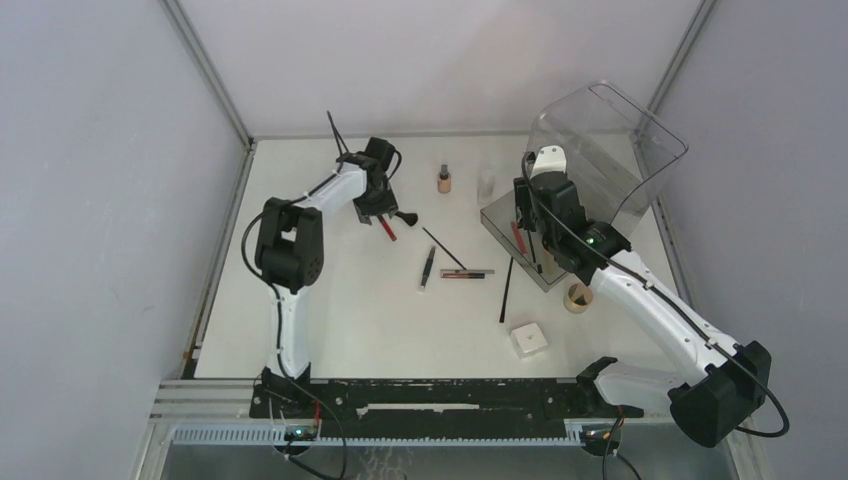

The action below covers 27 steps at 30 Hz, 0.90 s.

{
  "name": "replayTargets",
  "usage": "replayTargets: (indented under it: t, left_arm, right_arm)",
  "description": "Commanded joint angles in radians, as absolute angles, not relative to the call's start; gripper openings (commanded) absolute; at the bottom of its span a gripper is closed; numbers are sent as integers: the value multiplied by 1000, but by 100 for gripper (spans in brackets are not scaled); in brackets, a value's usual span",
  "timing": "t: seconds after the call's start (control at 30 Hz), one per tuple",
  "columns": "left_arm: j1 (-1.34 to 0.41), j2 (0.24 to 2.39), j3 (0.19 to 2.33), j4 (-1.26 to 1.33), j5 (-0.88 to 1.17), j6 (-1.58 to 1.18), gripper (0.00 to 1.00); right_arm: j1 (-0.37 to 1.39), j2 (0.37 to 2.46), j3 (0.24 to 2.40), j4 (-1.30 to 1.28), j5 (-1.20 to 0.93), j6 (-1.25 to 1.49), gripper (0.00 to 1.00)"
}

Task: Organize the makeup
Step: Pick up the lipstick at the center of the board.

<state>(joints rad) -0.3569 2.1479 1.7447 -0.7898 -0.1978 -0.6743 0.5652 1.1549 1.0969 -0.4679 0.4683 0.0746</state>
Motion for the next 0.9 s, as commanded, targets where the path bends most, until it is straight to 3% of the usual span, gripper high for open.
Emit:
replayTargets:
  t: [0.0, 0.1, 0.2, 0.27, 0.43, 0.57, 0.77, 0.87]
  left_arm:
    - [-358, 2179, 1792, -895, -278, -704, 55]
    - [-358, 2204, 1775, -878, -260, -709, 48]
    - [-360, 2216, 1765, -893, -234, -714, 33]
    - [-360, 2183, 1714, -864, -224, -719, 29]
    - [-359, 2016, 1534, -772, -184, -740, 17]
    - [-360, 1798, 1342, -637, -43, -739, 2]
    - [-378, 1402, 970, -159, 372, -717, 0]
    - [-379, 1295, 883, -74, 465, -743, 0]
  right_arm:
    - [573, 1154, 1094, -464, 442, 108, 55]
    - [572, 1157, 1094, -457, 437, 102, 55]
    - [572, 1155, 1094, -453, 431, 98, 54]
    - [572, 1152, 1094, -458, 431, 100, 54]
    - [572, 1136, 1094, -465, 405, 115, 54]
    - [565, 1125, 1094, -452, 317, 152, 54]
    - [524, 1107, 1069, -340, -81, 334, 56]
    - [542, 1135, 1028, -217, -309, 435, 68]
